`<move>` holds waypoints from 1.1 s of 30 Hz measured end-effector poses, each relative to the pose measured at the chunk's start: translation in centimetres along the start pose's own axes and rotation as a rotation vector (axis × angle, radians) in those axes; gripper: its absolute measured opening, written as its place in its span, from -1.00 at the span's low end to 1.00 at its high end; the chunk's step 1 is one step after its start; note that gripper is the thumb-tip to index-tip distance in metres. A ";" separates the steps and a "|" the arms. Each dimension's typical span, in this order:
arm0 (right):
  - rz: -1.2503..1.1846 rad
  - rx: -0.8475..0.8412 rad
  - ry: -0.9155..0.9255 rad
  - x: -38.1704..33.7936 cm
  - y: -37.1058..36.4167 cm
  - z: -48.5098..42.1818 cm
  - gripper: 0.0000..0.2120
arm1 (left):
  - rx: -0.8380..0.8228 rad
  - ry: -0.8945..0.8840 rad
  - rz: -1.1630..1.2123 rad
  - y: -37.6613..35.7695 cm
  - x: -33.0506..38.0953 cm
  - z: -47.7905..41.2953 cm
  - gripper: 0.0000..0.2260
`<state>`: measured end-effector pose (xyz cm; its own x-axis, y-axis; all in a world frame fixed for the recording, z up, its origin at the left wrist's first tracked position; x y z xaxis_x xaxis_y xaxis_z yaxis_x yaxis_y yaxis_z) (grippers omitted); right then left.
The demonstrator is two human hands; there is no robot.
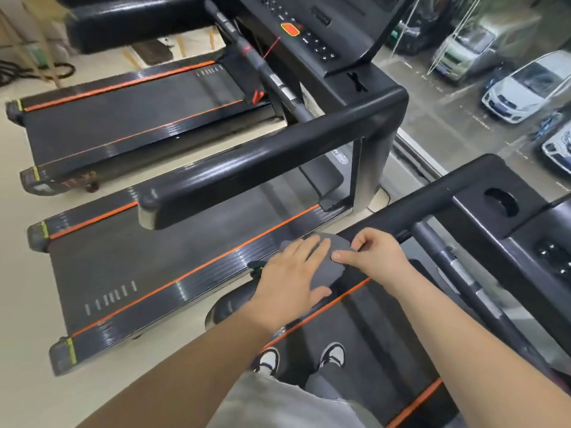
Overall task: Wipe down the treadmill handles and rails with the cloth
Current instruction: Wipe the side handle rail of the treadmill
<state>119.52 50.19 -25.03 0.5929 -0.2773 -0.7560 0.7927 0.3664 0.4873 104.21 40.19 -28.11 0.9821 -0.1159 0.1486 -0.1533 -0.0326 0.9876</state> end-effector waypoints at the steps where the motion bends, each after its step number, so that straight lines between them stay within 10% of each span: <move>1: -0.085 -0.019 -0.068 0.6 0.3 -0.2 -0.55 | -0.018 0.019 0.006 0.2 0.1 -0.3 -0.19; 7: 0.023 0.317 0.017 0.6 4.4 -0.5 -0.77 | -0.220 0.256 -0.029 -0.4 0.7 -2.6 -0.32; 17: 0.732 -0.172 0.419 -2.8 -4.7 1.7 -0.37 | 0.115 0.120 -0.080 0.4 -6.3 11.7 -0.33; 26: 0.713 0.005 0.541 -3.5 -4.0 1.6 -0.54 | -0.160 0.212 -0.118 -0.2 -1.1 0.4 -0.27; 33: 0.725 -0.043 0.415 -3.4 -4.3 1.3 -0.35 | 0.120 0.132 -0.119 0.5 -5.4 10.7 -0.32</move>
<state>114.28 48.37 -23.95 0.8465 0.3868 -0.3657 0.2240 0.3643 0.9039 97.65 30.14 -28.97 0.9987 0.0267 0.0440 -0.0393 -0.1571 0.9868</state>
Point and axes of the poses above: each hand's wrist, its own z-axis away from the middle knuckle, its own y-axis out of the back of the hand, x = y × z, the point moved 7 cm from there along -z, towards the middle knuckle, and after that the axes turned 11 degrees about -z, right-handed, at the moved point
